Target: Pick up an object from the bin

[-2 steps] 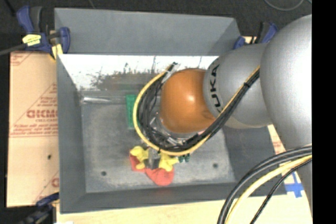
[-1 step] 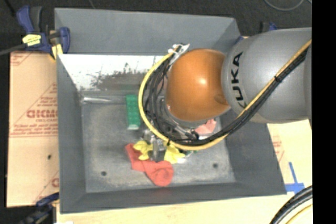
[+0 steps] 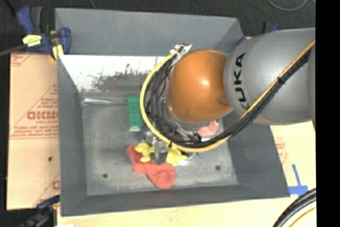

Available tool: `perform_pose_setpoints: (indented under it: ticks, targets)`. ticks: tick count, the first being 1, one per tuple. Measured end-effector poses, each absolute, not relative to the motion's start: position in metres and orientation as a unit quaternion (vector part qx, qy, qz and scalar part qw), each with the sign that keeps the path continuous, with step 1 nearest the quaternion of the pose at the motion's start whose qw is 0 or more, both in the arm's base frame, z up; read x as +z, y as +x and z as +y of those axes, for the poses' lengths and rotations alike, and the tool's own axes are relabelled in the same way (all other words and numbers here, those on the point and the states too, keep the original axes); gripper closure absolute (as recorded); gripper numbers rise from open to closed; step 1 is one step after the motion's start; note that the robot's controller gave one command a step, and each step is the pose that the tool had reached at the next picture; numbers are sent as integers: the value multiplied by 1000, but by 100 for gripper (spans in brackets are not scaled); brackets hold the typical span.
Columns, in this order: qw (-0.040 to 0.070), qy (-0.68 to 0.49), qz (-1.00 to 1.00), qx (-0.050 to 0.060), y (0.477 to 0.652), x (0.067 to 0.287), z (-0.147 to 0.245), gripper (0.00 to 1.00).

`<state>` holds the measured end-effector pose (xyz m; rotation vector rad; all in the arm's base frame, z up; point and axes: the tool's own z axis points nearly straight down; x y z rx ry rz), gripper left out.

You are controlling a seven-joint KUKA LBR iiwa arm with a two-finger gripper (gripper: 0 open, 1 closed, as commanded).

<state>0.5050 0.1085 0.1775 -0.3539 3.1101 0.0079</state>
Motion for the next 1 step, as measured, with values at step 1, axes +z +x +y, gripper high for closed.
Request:
perform_pose_setpoints:
  ticks: [1]
  targets:
    - [7,-111,994,3,504,258,126,100]
